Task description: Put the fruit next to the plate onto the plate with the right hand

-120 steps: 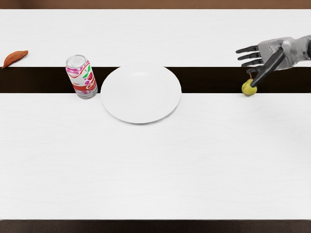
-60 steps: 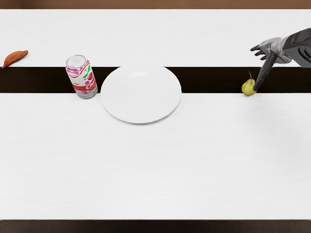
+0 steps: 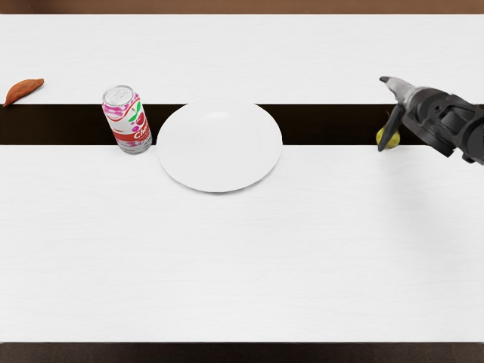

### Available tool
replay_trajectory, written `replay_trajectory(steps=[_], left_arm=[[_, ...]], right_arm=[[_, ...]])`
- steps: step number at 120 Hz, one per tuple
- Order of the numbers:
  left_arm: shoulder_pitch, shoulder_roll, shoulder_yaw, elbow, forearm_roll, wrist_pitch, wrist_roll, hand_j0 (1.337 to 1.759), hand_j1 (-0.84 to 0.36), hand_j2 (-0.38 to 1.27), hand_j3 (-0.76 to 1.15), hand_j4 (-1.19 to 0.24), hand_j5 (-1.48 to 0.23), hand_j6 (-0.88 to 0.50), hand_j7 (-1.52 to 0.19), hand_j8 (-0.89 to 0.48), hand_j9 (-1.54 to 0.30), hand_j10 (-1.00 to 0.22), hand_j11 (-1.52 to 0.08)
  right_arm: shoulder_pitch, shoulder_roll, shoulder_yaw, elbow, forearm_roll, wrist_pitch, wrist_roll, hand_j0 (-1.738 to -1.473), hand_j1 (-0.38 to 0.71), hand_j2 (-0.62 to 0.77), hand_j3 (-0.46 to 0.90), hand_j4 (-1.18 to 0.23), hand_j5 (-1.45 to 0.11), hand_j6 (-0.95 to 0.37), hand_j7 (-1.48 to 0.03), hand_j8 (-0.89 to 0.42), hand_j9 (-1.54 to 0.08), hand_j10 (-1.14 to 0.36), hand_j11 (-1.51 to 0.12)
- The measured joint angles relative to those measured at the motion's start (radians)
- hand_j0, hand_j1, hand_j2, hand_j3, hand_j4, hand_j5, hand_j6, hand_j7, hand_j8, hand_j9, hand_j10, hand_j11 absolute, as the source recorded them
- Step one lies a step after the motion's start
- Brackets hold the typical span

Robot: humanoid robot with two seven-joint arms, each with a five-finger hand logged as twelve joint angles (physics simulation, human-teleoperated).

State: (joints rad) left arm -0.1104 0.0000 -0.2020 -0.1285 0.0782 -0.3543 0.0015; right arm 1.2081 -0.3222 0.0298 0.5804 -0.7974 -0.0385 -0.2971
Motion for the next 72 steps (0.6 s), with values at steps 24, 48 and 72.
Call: replay_trajectory(steps=[24,48,72], left_arm=[[0.000,0.000,0.000,0.000,0.000,0.000,0.000,1.658,0.32,0.00,0.00,-0.02,-0.03,-0.02,-0.03,-0.02,-0.03,-0.02,-0.03],[-0.003,0.000,0.001,0.001,0.001,0.000,0.000,1.658,0.32,0.00,0.00,-0.02,-0.03,-0.02,-0.03,-0.02,-0.03,-0.02,-0.03],[-0.003,0.000,0.003,0.001,0.001,0.001,0.000,1.658,0.32,0.00,0.00,-0.02,-0.03,-0.02,-0.03,-0.02,-0.03,-0.02,-0.03]], right_arm=[[-0.065,0.007,0.003,0.006,0.022,-0.021,0.227,-1.658,-0.35,0.00,0.00,0.00,0.00,0.00,0.00,0.00,0.00,0.00,0.00],[-0.095,-0.119,0.010,0.107,0.069,-0.046,0.305,-1.658,-0.35,0.00,0.00,0.00,0.00,0.00,0.00,0.00,0.00,0.00,0.00],[-0.127,-0.180,0.004,0.140,0.147,-0.067,0.315,-1.658,-0.35,0.00,0.00,0.00,0.00,0.00,0.00,0.00,0.00,0.00,0.00]])
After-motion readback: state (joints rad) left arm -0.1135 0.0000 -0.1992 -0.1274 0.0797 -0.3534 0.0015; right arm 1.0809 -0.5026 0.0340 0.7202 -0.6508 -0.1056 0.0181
